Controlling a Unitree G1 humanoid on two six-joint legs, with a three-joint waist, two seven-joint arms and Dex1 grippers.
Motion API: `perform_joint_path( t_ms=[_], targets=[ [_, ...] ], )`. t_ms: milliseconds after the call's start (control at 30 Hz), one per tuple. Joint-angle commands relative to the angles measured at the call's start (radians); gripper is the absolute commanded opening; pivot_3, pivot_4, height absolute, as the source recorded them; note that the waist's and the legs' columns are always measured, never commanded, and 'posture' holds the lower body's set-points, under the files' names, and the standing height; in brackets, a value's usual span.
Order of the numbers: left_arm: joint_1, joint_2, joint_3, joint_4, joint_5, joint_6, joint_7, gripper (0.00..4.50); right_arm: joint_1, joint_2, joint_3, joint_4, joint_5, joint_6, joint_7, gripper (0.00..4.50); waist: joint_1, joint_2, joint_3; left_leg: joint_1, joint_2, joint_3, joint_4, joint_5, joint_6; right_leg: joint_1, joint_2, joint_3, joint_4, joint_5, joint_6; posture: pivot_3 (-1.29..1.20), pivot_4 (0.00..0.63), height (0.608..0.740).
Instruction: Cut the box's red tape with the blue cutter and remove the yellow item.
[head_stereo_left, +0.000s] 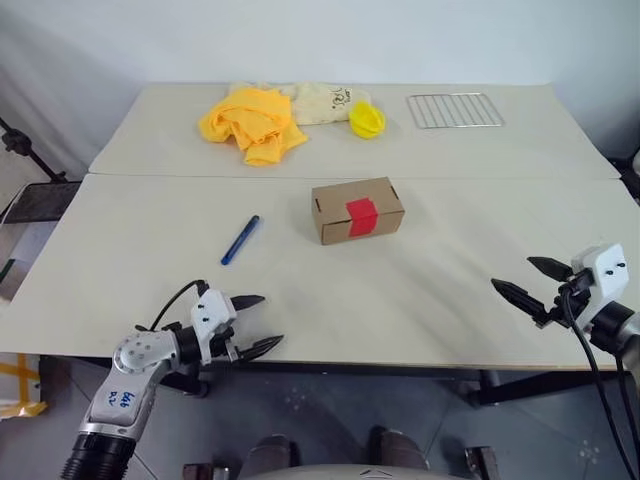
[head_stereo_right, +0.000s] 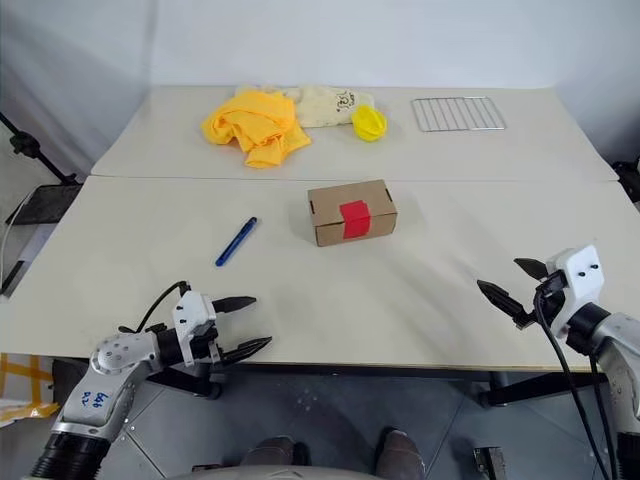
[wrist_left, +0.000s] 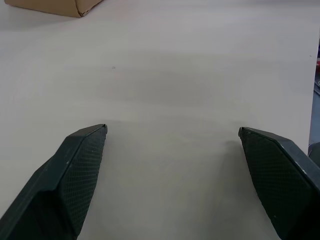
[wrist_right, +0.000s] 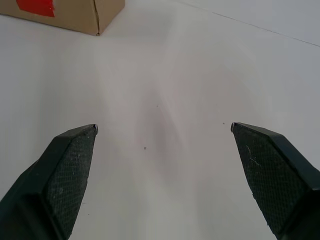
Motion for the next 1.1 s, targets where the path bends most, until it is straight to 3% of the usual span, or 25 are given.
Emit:
perform_joint_path(
  t_ms=[33, 267, 433, 533, 900, 967, 1100],
  targets=[
    [-0.017, -0.016, -0.020, -0.019, -0.007, 0.006, -0.006, 4.47, -0.019, -0.013, -0.035, 0.005, -0.006, -0.027, -0.016, 4.50, 0.000, 0.000, 0.000, 0.000, 0.000, 0.000, 0.000, 0.000, 0.000, 0.000, 0.000, 0.000, 0.000, 0.000, 0.000, 0.00, 0.150, 0.740],
    [-0.053, -0.041, -0.012, -0.074, -0.016, 0.123, 0.068, 4.47, -0.062, -0.011, -0.038, 0.024, -0.001, 0.021, -0.067, 4.50, 0.000, 0.000, 0.000, 0.000, 0.000, 0.000, 0.000, 0.000, 0.000, 0.000, 0.000, 0.000, 0.001, 0.000, 0.000, 0.00, 0.150, 0.740],
    [-0.156, -0.057, -0.022, -0.032, 0.022, 0.123, 0.112, 4.47, -0.161, 0.007, 0.008, 0.054, -0.096, 0.013, -0.204, 4.50, 0.000, 0.000, 0.000, -0.001, 0.000, 0.000, 0.003, 0.000, 0.000, 0.000, 0.000, 0.000, 0.001, 0.000, 0.000, 0.00, 0.150, 0.740],
    [-0.250, -0.092, -0.026, 0.050, 0.043, 0.098, 0.145, 3.92, -0.249, 0.036, 0.051, 0.074, -0.089, 0.037, -0.213, 3.92, -0.002, 0.000, 0.000, -0.001, 0.000, 0.000, 0.003, 0.000, 0.000, 0.000, 0.000, 0.000, 0.002, 0.000, 0.000, 0.00, 0.150, 0.740],
    [-0.550, -0.237, -0.003, 0.402, 0.122, 0.090, 0.346, 0.64, -0.599, 0.129, 0.223, 0.411, -0.179, 0.000, -0.203, 0.21, -0.008, -0.003, 0.002, -0.004, 0.000, -0.001, 0.008, 0.000, 0.000, -0.001, 0.000, -0.001, 0.002, 0.001, 0.001, 0.00, 0.150, 0.740],
    [-0.581, -0.248, -0.005, 0.455, 0.143, 0.073, 0.380, 0.04, -0.670, 0.156, 0.251, 0.511, -0.214, -0.050, -0.214, 0.00, -0.014, -0.003, 0.002, -0.005, 0.000, -0.001, 0.009, 0.000, 0.000, -0.001, 0.000, -0.001, 0.002, 0.001, 0.001, 0.00, 0.150, 0.740],
    [-0.634, -0.264, -0.002, 0.541, 0.170, 0.057, 0.433, 0.04, -0.795, 0.215, 0.280, 0.695, -0.258, -0.150, -0.221, 0.00, -0.028, -0.004, 0.002, -0.010, 0.000, -0.003, 0.012, 0.000, 0.000, -0.003, 0.000, -0.003, 0.002, 0.001, 0.002, 0.00, 0.150, 0.740]
  ],
)
